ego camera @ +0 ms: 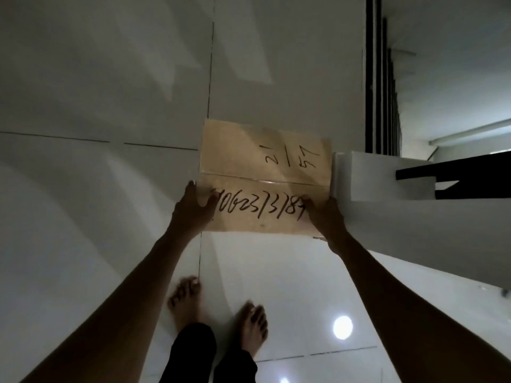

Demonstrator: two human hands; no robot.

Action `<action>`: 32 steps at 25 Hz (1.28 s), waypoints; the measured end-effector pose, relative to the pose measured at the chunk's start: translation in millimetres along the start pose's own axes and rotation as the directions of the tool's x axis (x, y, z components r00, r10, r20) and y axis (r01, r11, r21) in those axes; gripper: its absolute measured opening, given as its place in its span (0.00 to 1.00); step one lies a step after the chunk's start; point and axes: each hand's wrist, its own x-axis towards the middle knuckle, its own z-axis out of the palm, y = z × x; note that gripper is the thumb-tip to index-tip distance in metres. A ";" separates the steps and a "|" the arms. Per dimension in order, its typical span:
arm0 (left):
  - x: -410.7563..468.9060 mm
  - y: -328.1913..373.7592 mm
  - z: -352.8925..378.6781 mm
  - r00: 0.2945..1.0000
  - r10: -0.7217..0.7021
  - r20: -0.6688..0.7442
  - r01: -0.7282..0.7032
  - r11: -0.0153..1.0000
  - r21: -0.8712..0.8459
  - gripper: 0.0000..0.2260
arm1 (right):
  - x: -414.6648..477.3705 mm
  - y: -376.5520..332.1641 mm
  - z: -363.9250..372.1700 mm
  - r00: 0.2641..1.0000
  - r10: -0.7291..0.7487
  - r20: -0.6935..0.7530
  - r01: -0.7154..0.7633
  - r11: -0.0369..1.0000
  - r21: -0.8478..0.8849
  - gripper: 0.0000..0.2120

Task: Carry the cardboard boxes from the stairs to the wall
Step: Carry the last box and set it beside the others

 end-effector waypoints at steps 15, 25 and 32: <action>-426.0 47.1 -327.0 0.946 -0.084 -0.314 0.025 0.982 -0.188 0.28 | -432.1 -177.9 -151.7 0.922 -0.326 0.208 0.356 0.926 -0.127 0.35; -748.1 -86.3 -309.2 0.652 -0.420 -0.631 -0.002 0.832 -0.555 0.27 | -680.6 -134.5 -145.1 0.541 -0.644 0.542 0.820 0.546 -0.170 0.36; -937.6 -228.7 -204.4 0.382 -0.717 -0.583 -0.090 0.599 -0.796 0.28 | -836.7 -24.5 -71.3 0.200 -0.572 0.795 0.969 0.234 -0.076 0.32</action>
